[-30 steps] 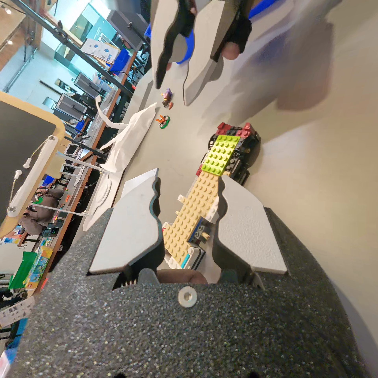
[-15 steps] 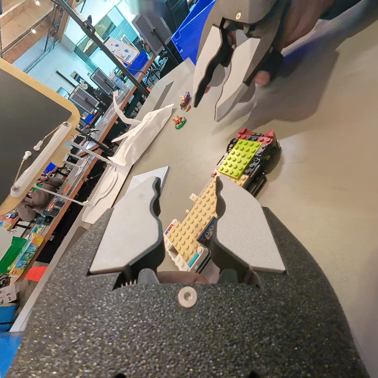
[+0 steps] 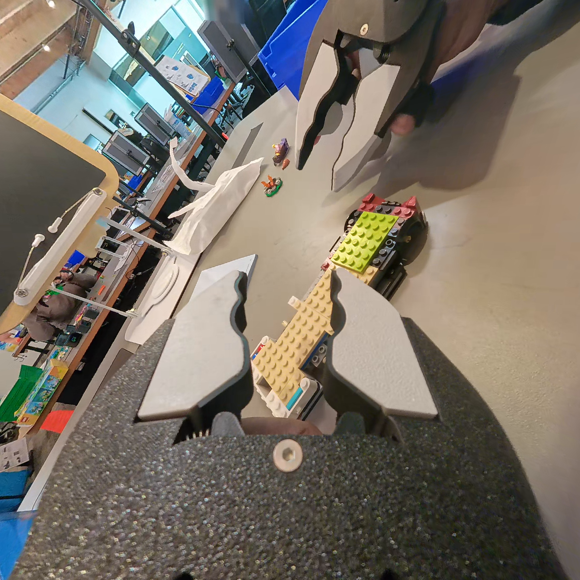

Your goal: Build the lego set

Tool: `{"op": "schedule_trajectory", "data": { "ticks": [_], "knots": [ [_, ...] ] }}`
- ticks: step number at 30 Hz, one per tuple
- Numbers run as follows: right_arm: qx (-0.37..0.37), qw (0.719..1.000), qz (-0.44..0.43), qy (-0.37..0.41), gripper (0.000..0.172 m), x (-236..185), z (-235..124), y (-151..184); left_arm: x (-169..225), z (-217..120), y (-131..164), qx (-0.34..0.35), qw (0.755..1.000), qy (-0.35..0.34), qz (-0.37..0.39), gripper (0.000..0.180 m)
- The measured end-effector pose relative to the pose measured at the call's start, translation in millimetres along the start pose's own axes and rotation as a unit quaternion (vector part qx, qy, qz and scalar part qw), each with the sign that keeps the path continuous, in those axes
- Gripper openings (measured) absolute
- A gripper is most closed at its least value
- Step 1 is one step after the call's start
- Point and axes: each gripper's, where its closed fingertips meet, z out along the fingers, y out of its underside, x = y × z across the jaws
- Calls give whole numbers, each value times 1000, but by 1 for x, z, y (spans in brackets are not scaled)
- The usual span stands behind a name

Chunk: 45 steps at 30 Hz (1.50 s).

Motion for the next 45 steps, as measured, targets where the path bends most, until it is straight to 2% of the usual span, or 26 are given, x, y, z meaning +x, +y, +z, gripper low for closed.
{"op": "schedule_trajectory", "data": {
  "ticks": [4, 7, 9, 12, 16, 19, 25, 27, 29, 33, 36, 41, 45],
  "knots": [
    [-4, 1000, -2, -20, 43, -4, 0, 2, 0, 0, 2, -3, 1000, 2, 4, 52],
    [-2, 997, 10, -70, 45, -13, -5, 4, 0, -1, 3, -7, 1000, 6, 9, 52],
    [22, 994, 11, -104, 51, -20, -12, -2, 1, -2, 4, -10, 1000, 10, 21, 52],
    [63, 990, -36, -123, 59, -35, -24, -17, 7, -6, 3, -10, 998, 20, 66, 52],
    [41, 983, -62, -165, 63, -64, -25, -24, 24, -7, 7, -23, 993, 62, 101, 53],
    [3, 979, -25, -204, 71, -83, -22, -22, 28, -3, 11, -33, 992, 65, 105, 53],
    [-67, 979, 35, -191, 81, -91, -4, -17, 32, 7, 22, -68, 989, 66, 113, 54],
    [-82, 977, 48, -189, 76, -92, 1, -17, 32, 8, 21, -69, 990, 62, 111, 54],
    [-97, 977, 49, -183, 63, -91, 4, -15, 31, 8, 19, -68, 990, 55, 110, 54],
    [-105, 971, 88, -195, 60, -89, 6, -16, 29, 7, 17, -63, 991, 45, 109, 54],
    [-104, 957, 155, -224, 60, -86, 6, -21, 24, 6, 14, -51, 994, 36, 93, 53],
    [-86, 906, 303, -284, 60, -75, 5, -27, 12, -1, 3, -13, 998, 18, 55, 52],
    [-69, 884, 344, -308, 60, -67, 4, -31, 3, -7, -3, 10, 1000, 8, 27, 51]
  ]
}}
